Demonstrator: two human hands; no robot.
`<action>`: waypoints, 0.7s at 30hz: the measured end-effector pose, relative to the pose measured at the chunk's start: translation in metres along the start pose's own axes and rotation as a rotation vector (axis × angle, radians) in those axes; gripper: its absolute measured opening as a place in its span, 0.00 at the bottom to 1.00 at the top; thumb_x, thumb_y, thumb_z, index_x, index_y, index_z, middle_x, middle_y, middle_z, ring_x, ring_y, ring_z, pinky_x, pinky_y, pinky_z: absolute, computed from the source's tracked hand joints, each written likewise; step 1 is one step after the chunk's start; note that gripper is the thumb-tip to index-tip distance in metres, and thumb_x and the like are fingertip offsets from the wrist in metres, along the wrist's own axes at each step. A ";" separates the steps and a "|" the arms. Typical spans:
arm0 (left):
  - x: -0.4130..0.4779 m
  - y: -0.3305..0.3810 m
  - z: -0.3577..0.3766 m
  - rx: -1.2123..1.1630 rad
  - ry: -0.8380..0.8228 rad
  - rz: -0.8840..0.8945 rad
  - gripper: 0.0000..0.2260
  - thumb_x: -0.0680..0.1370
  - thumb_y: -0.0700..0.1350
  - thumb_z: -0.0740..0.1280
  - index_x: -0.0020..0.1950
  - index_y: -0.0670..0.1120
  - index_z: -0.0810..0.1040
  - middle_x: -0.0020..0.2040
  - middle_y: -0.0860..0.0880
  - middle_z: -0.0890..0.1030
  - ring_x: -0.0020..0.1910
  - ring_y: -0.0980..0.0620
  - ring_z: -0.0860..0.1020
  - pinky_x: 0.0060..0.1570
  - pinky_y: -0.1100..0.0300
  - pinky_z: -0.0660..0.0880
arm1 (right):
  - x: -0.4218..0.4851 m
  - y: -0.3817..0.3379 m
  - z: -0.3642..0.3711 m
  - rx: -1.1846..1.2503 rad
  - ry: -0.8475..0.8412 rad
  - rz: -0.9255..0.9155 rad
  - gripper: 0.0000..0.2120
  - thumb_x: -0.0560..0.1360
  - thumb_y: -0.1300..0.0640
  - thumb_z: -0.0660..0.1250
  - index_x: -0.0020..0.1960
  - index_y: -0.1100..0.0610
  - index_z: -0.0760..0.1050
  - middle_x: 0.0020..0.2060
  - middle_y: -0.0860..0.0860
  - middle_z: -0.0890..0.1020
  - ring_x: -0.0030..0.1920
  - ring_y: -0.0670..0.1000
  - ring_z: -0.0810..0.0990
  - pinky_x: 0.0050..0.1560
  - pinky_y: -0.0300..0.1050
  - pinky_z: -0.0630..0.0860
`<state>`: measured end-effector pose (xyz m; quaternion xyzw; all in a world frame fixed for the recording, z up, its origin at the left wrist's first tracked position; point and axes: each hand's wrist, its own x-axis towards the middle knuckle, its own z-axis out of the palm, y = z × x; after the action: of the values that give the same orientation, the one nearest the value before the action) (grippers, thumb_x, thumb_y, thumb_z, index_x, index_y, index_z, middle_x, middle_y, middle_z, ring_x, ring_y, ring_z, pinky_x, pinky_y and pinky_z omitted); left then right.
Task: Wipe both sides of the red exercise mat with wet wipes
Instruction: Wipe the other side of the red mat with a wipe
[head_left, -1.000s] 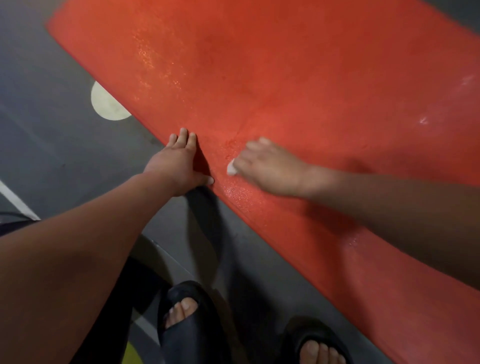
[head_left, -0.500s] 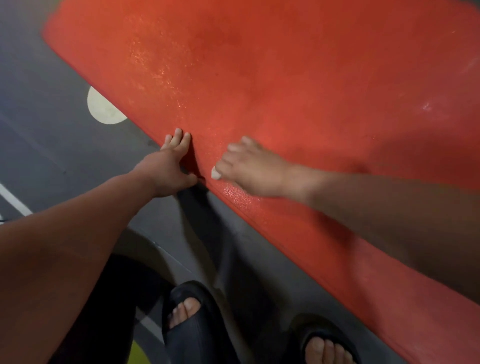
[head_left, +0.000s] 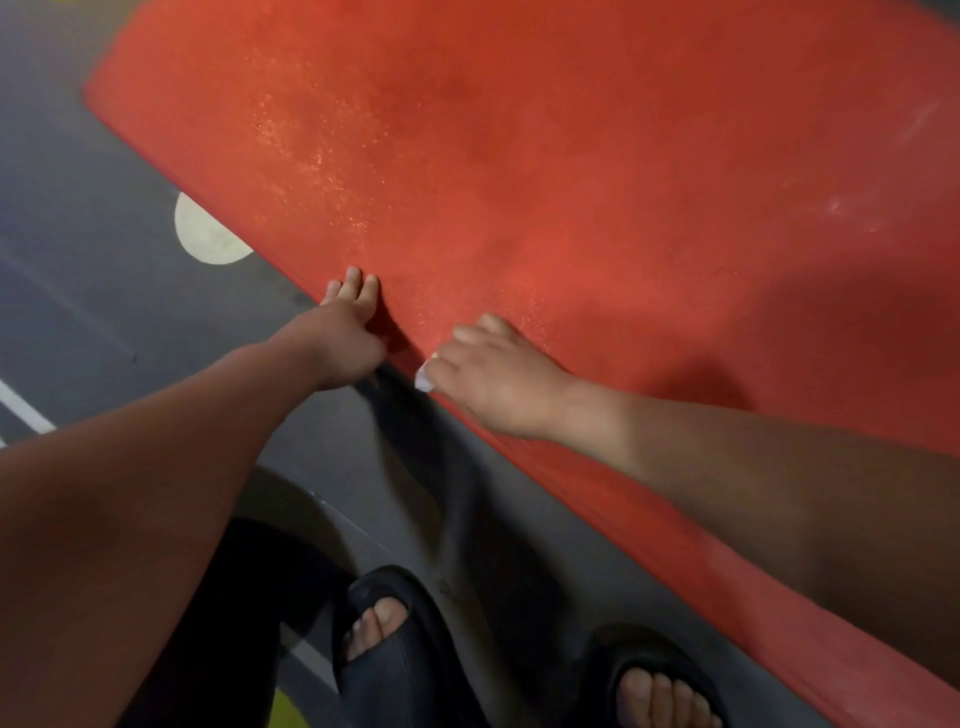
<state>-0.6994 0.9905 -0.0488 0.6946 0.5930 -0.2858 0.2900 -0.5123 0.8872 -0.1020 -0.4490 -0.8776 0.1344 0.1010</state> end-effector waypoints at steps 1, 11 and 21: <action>-0.001 0.005 0.001 0.023 0.013 -0.006 0.37 0.82 0.49 0.61 0.84 0.46 0.41 0.83 0.47 0.38 0.82 0.45 0.40 0.79 0.50 0.45 | -0.012 0.013 -0.003 -0.003 0.028 0.034 0.08 0.76 0.57 0.66 0.53 0.48 0.78 0.41 0.47 0.80 0.46 0.54 0.75 0.48 0.51 0.63; -0.014 0.106 0.002 0.253 0.251 0.193 0.26 0.77 0.55 0.64 0.71 0.43 0.69 0.68 0.38 0.72 0.70 0.36 0.68 0.67 0.43 0.69 | -0.125 0.181 -0.080 -0.337 0.291 1.016 0.15 0.82 0.50 0.54 0.56 0.55 0.77 0.48 0.58 0.83 0.51 0.63 0.79 0.54 0.57 0.69; 0.001 0.194 0.010 0.231 0.277 0.407 0.26 0.74 0.51 0.66 0.70 0.44 0.70 0.67 0.42 0.69 0.67 0.38 0.64 0.69 0.43 0.67 | -0.151 0.087 -0.040 -0.189 0.090 0.221 0.05 0.80 0.54 0.66 0.54 0.47 0.75 0.44 0.45 0.79 0.46 0.51 0.75 0.48 0.49 0.67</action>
<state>-0.5073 0.9584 -0.0439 0.8605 0.4388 -0.1898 0.1762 -0.3476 0.8189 -0.1006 -0.5558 -0.8262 0.0413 0.0822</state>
